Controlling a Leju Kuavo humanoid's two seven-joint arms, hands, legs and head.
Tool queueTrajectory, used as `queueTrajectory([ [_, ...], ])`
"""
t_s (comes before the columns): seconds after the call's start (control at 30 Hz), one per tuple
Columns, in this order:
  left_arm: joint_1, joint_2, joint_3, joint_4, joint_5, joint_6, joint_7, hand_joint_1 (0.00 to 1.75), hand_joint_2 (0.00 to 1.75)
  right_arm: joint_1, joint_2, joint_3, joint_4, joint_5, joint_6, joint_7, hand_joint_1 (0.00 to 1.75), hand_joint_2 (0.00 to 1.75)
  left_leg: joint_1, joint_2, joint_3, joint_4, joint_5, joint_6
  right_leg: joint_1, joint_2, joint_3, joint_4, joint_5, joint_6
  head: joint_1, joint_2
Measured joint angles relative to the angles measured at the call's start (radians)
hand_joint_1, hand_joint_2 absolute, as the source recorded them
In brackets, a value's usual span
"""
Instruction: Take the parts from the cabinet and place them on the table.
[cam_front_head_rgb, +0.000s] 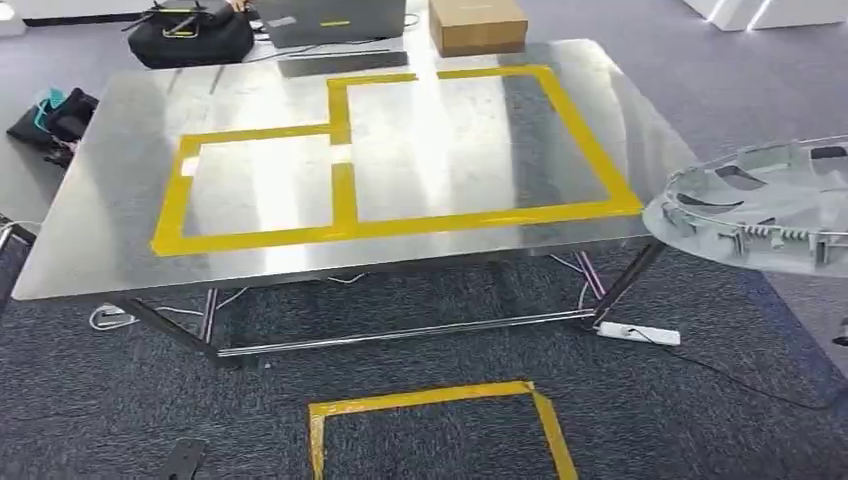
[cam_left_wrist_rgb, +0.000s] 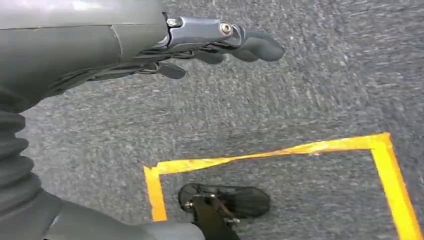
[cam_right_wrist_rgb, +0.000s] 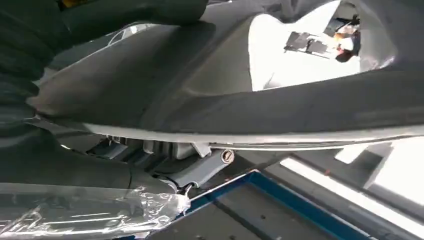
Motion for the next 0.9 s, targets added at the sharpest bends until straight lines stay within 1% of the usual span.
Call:
queueTrajectory([
  [0.03, 0.0, 0.0, 0.0, 0.0, 0.0, 0.0, 0.0, 0.0, 1.75, -0.001, -0.001, 0.0, 0.001, 0.0, 0.0, 0.0, 1.75, 1.75, 0.005, -0.003, 0.013, -0.005, 0.0, 0.006, 0.0, -0.003, 0.009, -0.007, -0.008, 0.005, 0.001, 0.0],
  [0.07, 0.002, -0.001, 0.0, 0.0, 0.0, 0.0, 0.0, 0.0, 1.75, 0.0, -0.001, 0.0, 0.002, 0.0, 0.0, 0.0, 1.75, 1.75, 0.008, -0.006, 0.026, -0.013, -0.003, 0.01, 0.0, -0.008, -0.007, 0.02, -0.014, 0.005, 0.006, 0.0],
  [0.1, 0.001, 0.0, 0.0, 0.0, 0.0, 0.0, 0.0, 0.0, 1.75, -0.007, -0.001, 0.0, 0.002, 0.0, 0.0, 0.0, 1.75, 1.75, 0.007, -0.005, 0.033, -0.013, -0.009, 0.018, 0.001, -0.008, -0.038, 0.079, -0.023, 0.002, 0.012, 0.0],
  [0.13, 0.001, 0.001, 0.0, 0.0, 0.0, 0.0, 0.0, 0.0, 1.75, -0.008, -0.001, 0.001, 0.002, -0.001, 0.0, 0.0, 1.75, 1.75, 0.007, -0.006, 0.038, -0.013, -0.014, 0.02, 0.002, -0.007, -0.085, 0.156, -0.043, 0.001, 0.013, 0.0],
  [0.17, 0.002, 0.001, 0.0, 0.0, 0.0, 0.0, 0.0, 0.0, 1.75, -0.006, -0.001, 0.002, 0.002, 0.0, 0.0, 0.0, 1.75, 1.75, 0.005, -0.006, 0.046, -0.013, -0.023, 0.021, 0.002, -0.007, -0.135, 0.233, -0.074, 0.0, 0.013, 0.0],
  [0.2, 0.003, 0.0, 0.0, 0.0, 0.0, 0.0, 0.0, 0.0, 1.75, -0.006, -0.001, 0.006, 0.003, 0.0, 0.0, 0.0, 1.75, 1.75, 0.003, -0.007, 0.057, -0.013, -0.033, 0.023, 0.003, -0.007, -0.177, 0.288, -0.106, 0.0, 0.015, 0.0],
  [0.23, 0.006, -0.001, 0.0, 0.0, 0.0, 0.0, 0.0, 0.0, 1.75, -0.005, -0.001, 0.009, 0.004, 0.0, 0.0, 0.0, 1.75, 1.75, 0.002, -0.007, 0.07, -0.013, -0.043, 0.023, 0.003, -0.007, -0.201, 0.303, -0.116, 0.002, 0.014, 0.0],
  [0.27, 0.008, -0.002, 0.0, 0.0, 0.0, 0.0, 0.0, 0.0, 1.75, -0.003, -0.001, 0.013, 0.005, 0.0, 0.001, 0.0, 1.75, 1.75, 0.001, -0.009, 0.085, -0.013, -0.054, 0.023, 0.003, -0.007, -0.207, 0.281, -0.106, 0.005, 0.014, 0.0],
  [0.3, 0.008, -0.003, 0.0, 0.0, 0.0, 0.0, 0.0, 0.0, 1.75, -0.001, -0.001, 0.014, 0.006, 0.0, 0.001, 0.0, 1.75, 1.75, 0.002, -0.01, 0.105, -0.013, -0.067, 0.022, 0.003, -0.007, -0.196, 0.221, -0.068, 0.005, 0.015, 0.0],
  [0.33, 0.008, -0.003, 0.0, 0.0, 0.0, 0.0, 0.0, 0.0, 1.75, -0.001, -0.001, 0.014, 0.006, 0.0, 0.001, 0.0, 1.75, 1.75, 0.002, -0.011, 0.125, -0.013, -0.081, 0.019, 0.002, -0.008, -0.176, 0.14, -0.008, 0.007, 0.015, 0.0],
  [0.37, 0.008, -0.003, 0.0, 0.0, 0.0, 0.0, 0.0, 0.0, 1.75, -0.003, -0.001, 0.014, 0.006, 0.0, 0.001, 0.0, 1.75, 1.75, 0.001, -0.011, 0.141, -0.013, -0.095, 0.014, 0.0, -0.01, -0.158, 0.059, 0.076, 0.009, 0.015, 0.0],
  [0.4, 0.008, -0.003, 0.0, 0.0, 0.0, 0.0, 0.0, 0.0, 1.75, -0.004, 0.001, 0.016, 0.008, 0.0, 0.001, 0.0, 1.75, 1.75, -0.005, -0.01, 0.145, -0.011, -0.108, 0.008, 0.003, -0.013, -0.158, 0.027, 0.131, 0.01, 0.018, 0.0],
  [0.43, 0.005, -0.002, 0.0, 0.0, 0.0, 0.0, 0.0, 0.0, 1.75, -0.006, 0.004, 0.019, 0.008, 0.0, 0.001, 0.0, 1.75, 1.75, -0.006, -0.01, 0.144, -0.014, -0.114, 0.005, 0.004, -0.015, -0.147, 0.026, 0.081, -0.008, 0.016, 0.0],
  [0.47, 0.005, -0.002, 0.0, 0.0, 0.0, 0.0, 0.001, 0.0, 1.75, -0.003, 0.003, 0.019, 0.008, 0.0, 0.0, 0.0, 1.75, 1.75, -0.005, -0.008, 0.148, -0.02, -0.118, -0.001, 0.008, -0.01, -0.147, 0.026, 0.104, -0.017, 0.011, 0.0],
  [0.5, 0.004, -0.002, 0.0, 0.0, 0.0, 0.0, 0.001, 0.0, 1.75, -0.003, 0.003, 0.019, 0.009, 0.0, 0.0, 0.0, 1.75, 1.75, -0.005, -0.007, 0.156, -0.014, -0.114, -0.007, 0.007, -0.01, -0.147, 0.024, 0.097, -0.025, 0.014, 0.0],
  [0.53, 0.002, 0.0, 0.0, 0.0, 0.0, 0.0, 0.001, 0.0, 1.75, -0.005, 0.003, 0.019, 0.009, 0.0, 0.0, 0.0, 1.75, 1.75, -0.005, -0.008, 0.157, -0.013, -0.115, -0.01, 0.002, -0.008, -0.135, 0.024, 0.094, -0.031, 0.011, 0.0],
  [0.57, 0.001, 0.002, 0.0, 0.0, 0.0, 0.0, 0.001, 0.0, 1.75, -0.003, 0.003, 0.018, 0.01, -0.001, 0.001, 0.0, 1.75, 1.75, -0.005, -0.006, 0.144, 0.018, -0.107, -0.016, -0.001, -0.007, -0.127, 0.018, 0.09, -0.034, 0.011, 0.0],
  [0.6, -0.002, 0.0, 0.0, 0.0, 0.0, 0.0, 0.001, 0.0, 1.75, -0.002, 0.003, 0.019, 0.01, -0.001, 0.002, 0.0, 1.75, 1.75, -0.003, -0.005, 0.102, 0.087, -0.098, -0.027, -0.002, -0.008, -0.118, 0.015, 0.084, -0.041, 0.006, 0.0],
  [0.63, -0.003, -0.001, 0.0, 0.0, 0.0, -0.001, 0.0, 0.0, 1.75, -0.004, 0.003, 0.018, 0.01, -0.002, 0.002, 0.0, 1.75, 1.75, 0.002, -0.005, 0.047, 0.164, -0.113, -0.036, -0.003, -0.008, -0.113, 0.014, 0.078, -0.043, 0.005, 0.0],
  [0.67, -0.002, -0.001, 0.0, 0.0, 0.0, -0.001, 0.0, 0.0, 1.75, -0.005, 0.003, 0.018, 0.01, -0.004, 0.002, 0.001, 1.75, 1.75, 0.007, -0.004, -0.011, 0.238, -0.154, -0.041, -0.003, -0.006, -0.104, 0.013, 0.068, -0.044, 0.005, 0.0],
  [0.7, -0.001, -0.001, 0.0, 0.0, 0.0, 0.0, 0.001, 0.0, 1.75, -0.003, 0.003, 0.019, 0.01, -0.005, 0.002, 0.001, 1.75, 1.75, 0.009, -0.004, -0.045, 0.275, -0.19, -0.044, -0.003, -0.006, -0.095, 0.012, 0.06, -0.045, 0.006, 0.0],
  [0.73, 0.002, -0.001, 0.0, 0.0, 0.0, 0.001, 0.001, 0.0, 1.75, 0.0, 0.003, 0.021, 0.01, -0.006, 0.002, 0.0, 1.75, 1.75, 0.009, -0.004, -0.071, 0.289, -0.215, -0.044, -0.003, -0.006, -0.083, 0.012, 0.05, -0.045, 0.005, 0.0],
  [0.77, 0.004, -0.001, 0.0, 0.0, -0.001, 0.002, 0.001, 0.0, 1.75, 0.005, 0.003, 0.024, 0.01, -0.006, 0.002, 0.0, 1.75, 1.75, 0.009, -0.004, -0.081, 0.275, -0.213, -0.042, -0.003, -0.005, -0.067, 0.012, 0.039, -0.044, 0.005, 0.0],
  [0.8, 0.004, -0.001, 0.0, 0.0, -0.001, 0.002, 0.001, 0.0, 1.75, 0.01, 0.003, 0.026, 0.01, -0.006, 0.002, 0.0, 1.75, 1.75, 0.008, -0.004, -0.078, 0.235, -0.183, -0.038, -0.003, -0.006, -0.05, 0.01, 0.028, -0.043, 0.006, 0.0],
  [0.83, 0.005, 0.0, 0.0, 0.0, -0.001, 0.002, 0.001, 0.0, 1.75, 0.011, 0.003, 0.028, 0.01, -0.006, 0.002, 0.0, 1.75, 1.75, 0.006, -0.004, -0.065, 0.168, -0.123, -0.03, -0.002, -0.007, -0.032, 0.008, 0.017, -0.041, 0.005, 0.0],
  [0.87, 0.005, 0.0, 0.0, 0.0, -0.001, 0.002, 0.001, 0.0, 1.75, 0.01, 0.003, 0.029, 0.01, -0.006, 0.002, 0.0, 1.75, 1.75, 0.003, -0.004, -0.053, 0.114, -0.069, -0.022, -0.001, -0.007, -0.019, 0.006, 0.009, -0.04, 0.005, 0.0],
  [0.9, 0.009, 0.003, 0.0, 0.0, -0.001, 0.003, 0.0, 0.0, 1.75, 0.012, 0.004, 0.033, 0.01, -0.005, 0.003, 0.0, 1.75, 1.75, -0.005, 0.0, -0.037, 0.029, 0.029, -0.003, -0.003, -0.007, -0.007, -0.002, -0.002, -0.035, 0.007, 0.0],
])
